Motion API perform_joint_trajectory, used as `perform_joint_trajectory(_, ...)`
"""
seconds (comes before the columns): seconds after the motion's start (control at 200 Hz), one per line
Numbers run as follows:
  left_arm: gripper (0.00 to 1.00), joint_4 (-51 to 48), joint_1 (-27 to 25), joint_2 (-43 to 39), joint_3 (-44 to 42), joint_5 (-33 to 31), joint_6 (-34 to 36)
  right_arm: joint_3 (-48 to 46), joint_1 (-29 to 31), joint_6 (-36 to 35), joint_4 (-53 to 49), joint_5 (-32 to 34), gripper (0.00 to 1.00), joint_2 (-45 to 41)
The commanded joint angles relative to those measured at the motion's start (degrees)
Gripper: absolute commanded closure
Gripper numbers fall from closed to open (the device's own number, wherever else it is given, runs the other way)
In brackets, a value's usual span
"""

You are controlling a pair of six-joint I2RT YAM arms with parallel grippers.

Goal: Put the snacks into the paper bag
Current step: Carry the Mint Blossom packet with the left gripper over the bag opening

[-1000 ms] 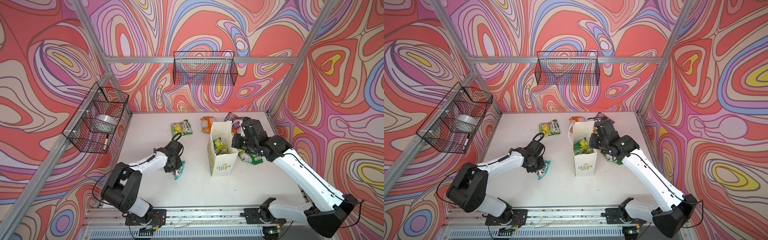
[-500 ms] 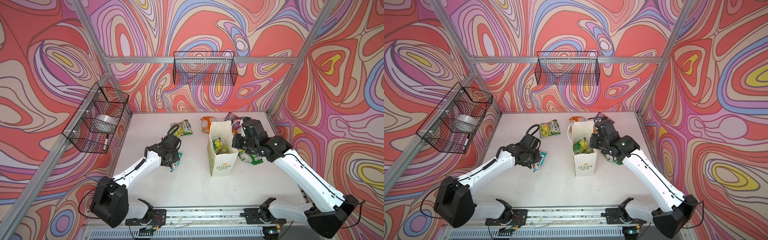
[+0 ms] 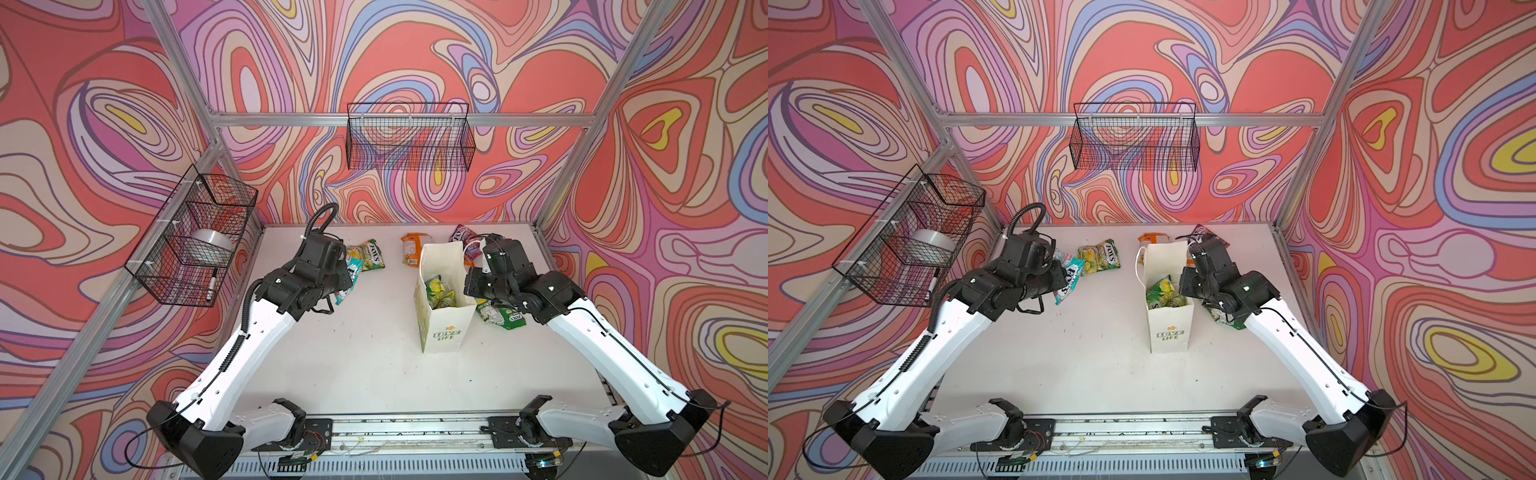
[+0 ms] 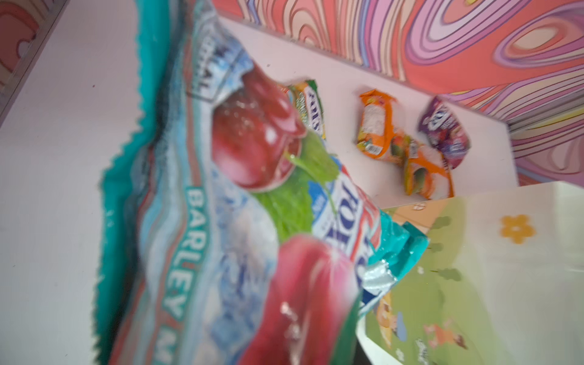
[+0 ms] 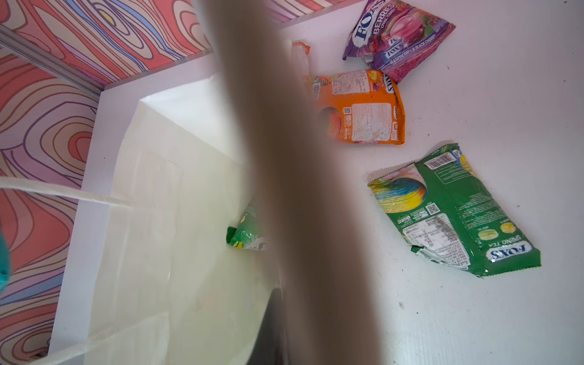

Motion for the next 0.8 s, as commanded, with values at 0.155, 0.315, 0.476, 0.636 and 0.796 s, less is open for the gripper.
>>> perform_joint_trajectory(0.155, 0.83, 3.0, -1.5, 2.5, 15.9, 8.4, 0.8, 0.8, 0.3, -0.5, 0.5, 0.4, 1.0, 0.6)
perform_joint_trajectory(0.315, 0.84, 5.7, -9.1, 7.7, 25.4, 7.8, 2.2, 0.7, 0.3, -0.1, 0.6, 0.4, 1.0, 0.3)
perform_joint_trajectory(0.476, 0.84, 8.4, -17.5, 13.9, 33.1, 7.7, 3.4, 0.4, 0.3, 0.2, 0.6, -0.3, 1.0, 0.4)
perform_joint_trajectory(0.636, 0.84, 9.7, -23.1, 20.2, 37.7, 8.8, 3.0, 0.7, 0.3, 0.3, 0.8, -0.4, 1.0, 0.1)
perform_joint_trajectory(0.796, 0.84, 11.7, -24.6, 24.7, 37.4, 10.9, 1.6, 0.9, 0.3, 0.1, 0.6, -0.5, 1.0, 0.2)
